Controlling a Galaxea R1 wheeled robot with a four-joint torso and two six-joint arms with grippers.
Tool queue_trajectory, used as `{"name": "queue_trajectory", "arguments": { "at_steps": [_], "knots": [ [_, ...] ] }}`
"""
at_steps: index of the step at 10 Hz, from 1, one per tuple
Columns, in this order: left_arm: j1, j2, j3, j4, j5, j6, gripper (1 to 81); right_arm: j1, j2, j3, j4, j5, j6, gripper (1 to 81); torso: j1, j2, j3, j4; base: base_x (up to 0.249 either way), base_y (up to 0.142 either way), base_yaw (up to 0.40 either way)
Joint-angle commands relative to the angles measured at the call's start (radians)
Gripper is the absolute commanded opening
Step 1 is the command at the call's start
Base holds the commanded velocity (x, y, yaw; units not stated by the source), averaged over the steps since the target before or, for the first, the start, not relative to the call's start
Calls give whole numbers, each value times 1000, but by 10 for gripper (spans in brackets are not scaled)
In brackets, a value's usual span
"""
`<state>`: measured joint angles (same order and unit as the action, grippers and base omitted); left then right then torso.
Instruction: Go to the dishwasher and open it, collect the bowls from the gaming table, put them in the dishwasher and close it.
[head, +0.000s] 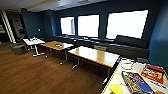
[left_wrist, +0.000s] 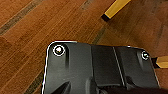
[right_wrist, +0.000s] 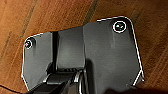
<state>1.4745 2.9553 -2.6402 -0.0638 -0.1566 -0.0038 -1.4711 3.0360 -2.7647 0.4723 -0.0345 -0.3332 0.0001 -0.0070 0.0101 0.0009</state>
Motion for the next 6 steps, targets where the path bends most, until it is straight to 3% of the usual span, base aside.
{"name": "queue_trajectory", "arguments": {
  "at_steps": [1, 6],
  "knots": [
    [-58, -8, 2, 4, 43, -2, 811, 63, -4, -1, 2, -62, -3, 811, 0, 0, 0, 0, 0, 0, -379],
    [-58, -10, 2, 2, 45, -4, 811, 59, -6, -1, 2, -53, -3, 811, 0, 0, 0, 0, 0, 0, -385]
  ]
}}
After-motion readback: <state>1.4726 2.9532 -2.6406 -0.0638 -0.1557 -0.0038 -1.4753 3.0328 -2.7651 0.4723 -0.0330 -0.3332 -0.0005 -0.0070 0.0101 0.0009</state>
